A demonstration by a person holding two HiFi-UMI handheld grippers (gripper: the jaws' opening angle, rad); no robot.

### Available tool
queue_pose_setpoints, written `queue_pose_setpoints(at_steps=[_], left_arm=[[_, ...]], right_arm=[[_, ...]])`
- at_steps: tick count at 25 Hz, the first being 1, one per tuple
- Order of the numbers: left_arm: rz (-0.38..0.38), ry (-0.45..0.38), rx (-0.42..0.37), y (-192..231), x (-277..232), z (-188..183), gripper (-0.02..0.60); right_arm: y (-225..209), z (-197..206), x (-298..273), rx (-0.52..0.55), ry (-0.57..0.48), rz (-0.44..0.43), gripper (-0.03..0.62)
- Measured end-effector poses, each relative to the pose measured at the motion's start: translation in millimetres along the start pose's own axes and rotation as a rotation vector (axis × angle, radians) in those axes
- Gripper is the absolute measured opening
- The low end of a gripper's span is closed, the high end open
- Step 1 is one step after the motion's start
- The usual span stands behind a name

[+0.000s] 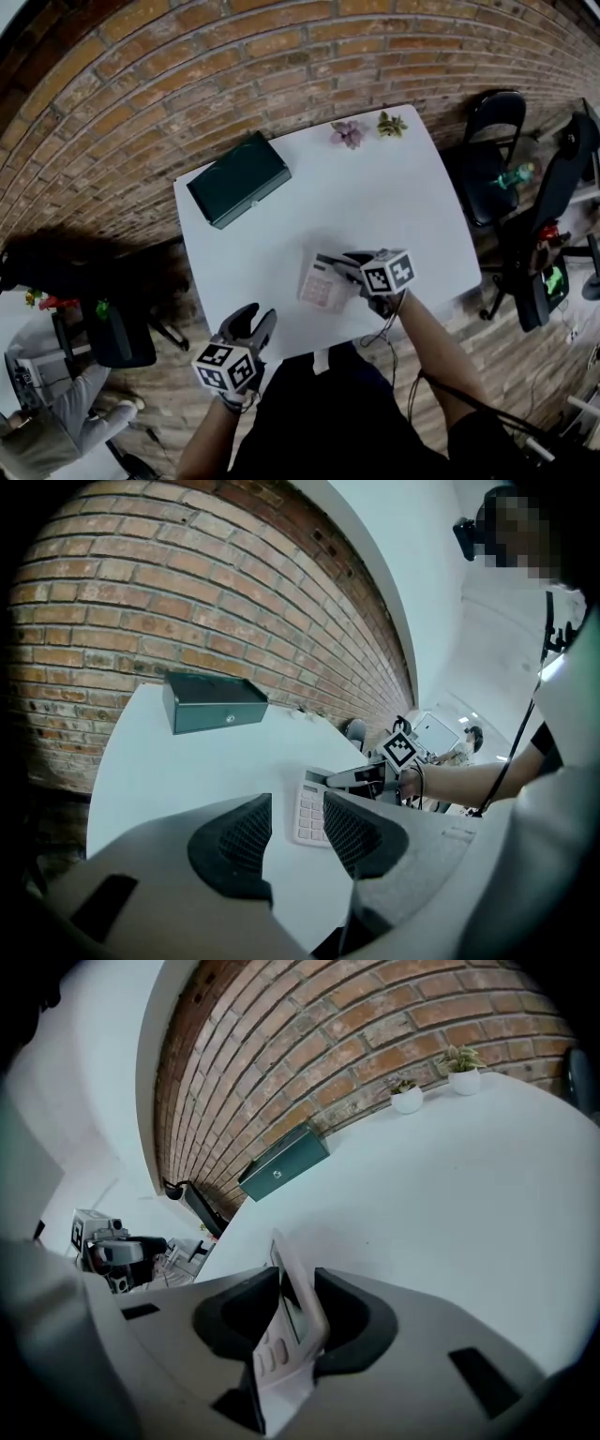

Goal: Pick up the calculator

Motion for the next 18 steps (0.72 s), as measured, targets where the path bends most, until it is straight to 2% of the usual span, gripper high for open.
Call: queue_pose_setpoints(at_steps=[3, 10, 18], left_arm=[[0.002, -0.007, -0.001, -1, 4, 0, 0.172], [0.020, -0.022, 0.001, -9, 15, 2, 0.172], [0.047, -0.042, -0.023, -21, 27, 2, 0.172]], right_arm=[[11, -2, 8, 0.021, -0.019, -0.016, 0.078], [45, 1, 27, 0.037, -0.108, 0.004, 0.051], [88, -6, 61, 0.206, -0.208, 0.099, 0.051]])
Point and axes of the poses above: the fingertips, and each gripper's own axes: x backward along the fingers, y to its left, z out of its underside, the point moved 8 cm from there along x, backward along the fingers, and after that the axes turned 7 degrees about -y, right-handed, at the moved point
